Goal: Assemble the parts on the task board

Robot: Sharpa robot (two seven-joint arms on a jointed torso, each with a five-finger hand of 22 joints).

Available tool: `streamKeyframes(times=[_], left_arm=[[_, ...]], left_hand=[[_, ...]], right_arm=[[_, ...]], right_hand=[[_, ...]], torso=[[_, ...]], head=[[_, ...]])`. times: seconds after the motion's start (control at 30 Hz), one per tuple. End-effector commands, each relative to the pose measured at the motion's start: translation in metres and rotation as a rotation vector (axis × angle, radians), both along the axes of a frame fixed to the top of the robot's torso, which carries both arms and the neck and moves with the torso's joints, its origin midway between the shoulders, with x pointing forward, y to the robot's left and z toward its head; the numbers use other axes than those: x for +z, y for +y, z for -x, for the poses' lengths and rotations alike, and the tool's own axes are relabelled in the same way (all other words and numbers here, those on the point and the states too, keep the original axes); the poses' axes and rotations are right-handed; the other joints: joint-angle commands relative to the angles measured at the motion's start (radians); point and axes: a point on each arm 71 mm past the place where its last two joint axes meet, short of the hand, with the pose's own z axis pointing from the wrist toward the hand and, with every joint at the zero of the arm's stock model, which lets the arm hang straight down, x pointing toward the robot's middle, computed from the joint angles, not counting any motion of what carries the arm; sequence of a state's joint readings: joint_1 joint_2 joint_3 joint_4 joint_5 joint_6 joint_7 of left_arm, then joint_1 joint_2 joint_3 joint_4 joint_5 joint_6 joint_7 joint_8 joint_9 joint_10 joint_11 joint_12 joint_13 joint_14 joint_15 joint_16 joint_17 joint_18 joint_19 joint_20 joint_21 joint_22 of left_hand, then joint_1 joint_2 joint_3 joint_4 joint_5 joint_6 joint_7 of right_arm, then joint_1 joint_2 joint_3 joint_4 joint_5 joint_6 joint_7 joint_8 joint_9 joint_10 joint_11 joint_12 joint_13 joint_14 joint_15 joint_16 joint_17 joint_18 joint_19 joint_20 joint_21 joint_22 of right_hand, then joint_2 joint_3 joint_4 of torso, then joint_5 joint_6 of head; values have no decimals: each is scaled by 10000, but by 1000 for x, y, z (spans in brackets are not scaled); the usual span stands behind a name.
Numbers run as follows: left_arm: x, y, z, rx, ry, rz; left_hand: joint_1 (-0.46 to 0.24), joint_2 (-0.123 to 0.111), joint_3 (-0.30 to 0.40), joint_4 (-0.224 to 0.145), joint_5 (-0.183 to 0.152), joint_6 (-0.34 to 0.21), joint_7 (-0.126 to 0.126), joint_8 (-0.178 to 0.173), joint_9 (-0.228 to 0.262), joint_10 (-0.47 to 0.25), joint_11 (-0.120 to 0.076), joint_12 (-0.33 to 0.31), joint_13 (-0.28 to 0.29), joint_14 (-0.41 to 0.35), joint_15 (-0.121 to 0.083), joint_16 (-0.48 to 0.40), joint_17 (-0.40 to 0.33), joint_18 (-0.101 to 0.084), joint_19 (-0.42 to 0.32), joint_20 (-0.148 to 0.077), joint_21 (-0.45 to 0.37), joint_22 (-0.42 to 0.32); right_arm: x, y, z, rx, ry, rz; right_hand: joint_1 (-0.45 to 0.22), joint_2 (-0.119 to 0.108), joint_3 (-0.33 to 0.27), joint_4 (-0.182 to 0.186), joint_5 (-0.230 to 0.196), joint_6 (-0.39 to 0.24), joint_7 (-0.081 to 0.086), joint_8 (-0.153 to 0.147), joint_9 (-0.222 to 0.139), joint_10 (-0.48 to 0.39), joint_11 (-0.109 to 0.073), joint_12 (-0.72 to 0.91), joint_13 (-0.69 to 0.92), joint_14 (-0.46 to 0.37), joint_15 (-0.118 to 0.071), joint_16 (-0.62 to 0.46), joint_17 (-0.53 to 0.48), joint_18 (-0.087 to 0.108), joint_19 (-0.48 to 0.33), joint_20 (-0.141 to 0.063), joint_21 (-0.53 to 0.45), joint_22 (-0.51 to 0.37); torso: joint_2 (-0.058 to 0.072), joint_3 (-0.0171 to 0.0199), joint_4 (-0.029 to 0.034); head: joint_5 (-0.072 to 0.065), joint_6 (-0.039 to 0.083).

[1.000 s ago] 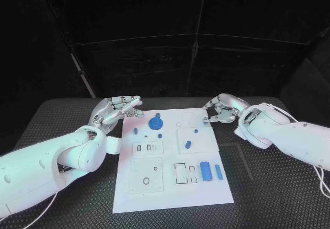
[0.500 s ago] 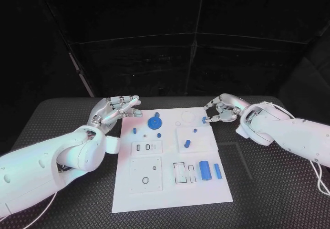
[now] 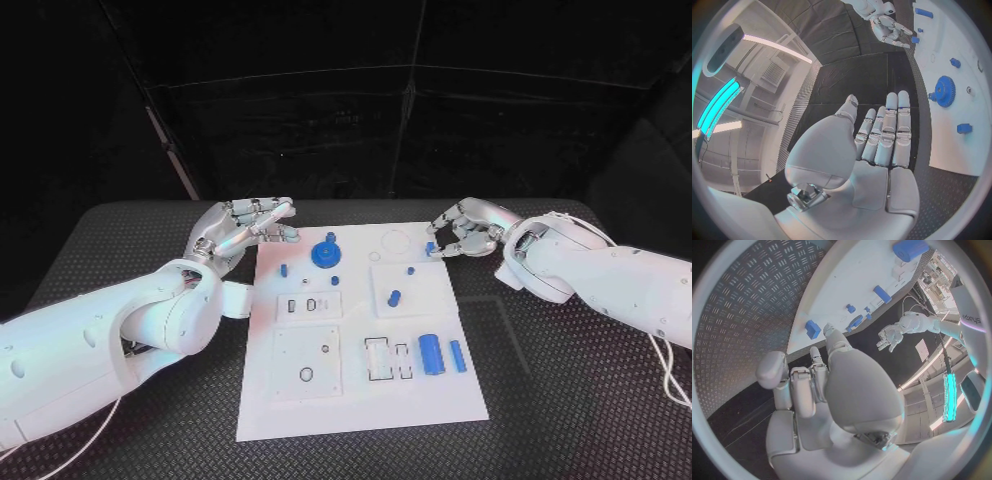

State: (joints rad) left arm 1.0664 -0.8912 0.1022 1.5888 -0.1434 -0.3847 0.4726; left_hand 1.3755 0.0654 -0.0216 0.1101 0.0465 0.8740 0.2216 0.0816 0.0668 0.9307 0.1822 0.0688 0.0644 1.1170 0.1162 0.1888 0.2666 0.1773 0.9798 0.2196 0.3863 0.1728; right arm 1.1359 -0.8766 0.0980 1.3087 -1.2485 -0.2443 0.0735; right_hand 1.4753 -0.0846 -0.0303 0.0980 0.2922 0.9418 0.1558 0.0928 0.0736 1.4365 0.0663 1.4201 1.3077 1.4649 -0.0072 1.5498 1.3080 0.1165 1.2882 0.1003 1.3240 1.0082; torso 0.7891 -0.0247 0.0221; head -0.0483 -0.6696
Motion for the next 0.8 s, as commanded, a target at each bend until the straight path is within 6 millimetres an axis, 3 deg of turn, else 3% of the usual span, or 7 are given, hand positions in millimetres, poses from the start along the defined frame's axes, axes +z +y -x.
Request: streamKeyframes(times=[0.03, 0.8], left_arm=[[1, -3, 1, -196, -47, 52], [1, -2, 0, -174, -39, 42]], left_hand=[[39, 63, 10, -59, 40, 47, 22, -68, -10, -42, -8, -48, -13, -14, 45, -53, 9, 28, -72, 32, -29, -16], [39, 63, 10, -59, 40, 47, 22, -68, -10, -42, -8, -48, -13, -14, 45, -53, 9, 28, -72, 32, -29, -16]], right_arm=[[-1, 3, -1, 157, 141, 156], [-13, 9, -5, 176, 347, 596]], right_hand=[[-5, 142, 2, -57, -55, 90, -16, 71, 13, 35, 20, 70, 807, 924, 15, -2, 2010, -122, 63, 3, 5, 12], [-37, 361, 114, -103, -160, 530, -24, 214, 22, 56, 15, 94, 839, 936, 21, 16, 2064, -128, 96, 17, 29, 58]], torso=[[-6, 8, 8], [-10, 12, 4]], head=[[-13, -21], [2, -86]])
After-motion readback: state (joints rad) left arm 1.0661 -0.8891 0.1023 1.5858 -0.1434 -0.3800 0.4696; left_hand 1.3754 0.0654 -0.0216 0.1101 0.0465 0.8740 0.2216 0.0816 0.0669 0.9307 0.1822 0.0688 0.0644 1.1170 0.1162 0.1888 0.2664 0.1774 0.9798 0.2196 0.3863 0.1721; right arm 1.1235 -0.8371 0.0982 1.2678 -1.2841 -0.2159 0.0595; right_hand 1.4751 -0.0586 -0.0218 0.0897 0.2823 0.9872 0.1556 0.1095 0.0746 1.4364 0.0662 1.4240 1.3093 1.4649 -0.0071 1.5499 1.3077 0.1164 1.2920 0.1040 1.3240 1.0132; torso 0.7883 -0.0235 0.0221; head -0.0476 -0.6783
